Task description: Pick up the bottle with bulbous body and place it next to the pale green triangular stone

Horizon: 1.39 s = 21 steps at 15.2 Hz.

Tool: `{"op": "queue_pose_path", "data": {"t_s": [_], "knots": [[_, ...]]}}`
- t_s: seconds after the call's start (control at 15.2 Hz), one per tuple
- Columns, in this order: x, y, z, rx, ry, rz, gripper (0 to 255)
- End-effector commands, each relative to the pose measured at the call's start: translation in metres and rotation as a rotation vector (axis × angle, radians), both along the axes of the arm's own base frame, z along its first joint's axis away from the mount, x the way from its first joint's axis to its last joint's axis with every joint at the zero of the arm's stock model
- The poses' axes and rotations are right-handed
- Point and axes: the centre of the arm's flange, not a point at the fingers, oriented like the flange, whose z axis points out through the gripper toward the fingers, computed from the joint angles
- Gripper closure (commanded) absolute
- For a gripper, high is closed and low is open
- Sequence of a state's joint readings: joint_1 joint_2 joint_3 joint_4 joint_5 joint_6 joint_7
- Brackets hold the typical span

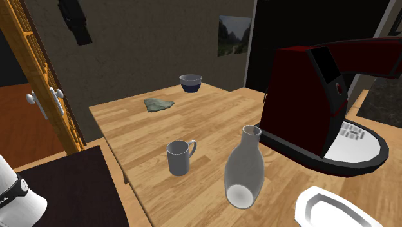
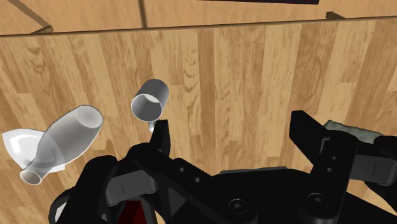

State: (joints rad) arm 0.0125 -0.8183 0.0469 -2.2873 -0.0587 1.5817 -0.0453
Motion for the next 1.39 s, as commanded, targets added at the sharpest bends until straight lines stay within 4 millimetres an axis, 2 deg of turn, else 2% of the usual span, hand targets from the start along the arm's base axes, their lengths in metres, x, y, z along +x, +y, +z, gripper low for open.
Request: {"op": "queue_pose_path", "data": {"t_s": [0.0,1.32], "knots": [[0.0,0.0,0.0,0.0,0.0,0.0,0],[0.164,-0.208,-0.078,0.058,0.063,-0.035,0]]}}
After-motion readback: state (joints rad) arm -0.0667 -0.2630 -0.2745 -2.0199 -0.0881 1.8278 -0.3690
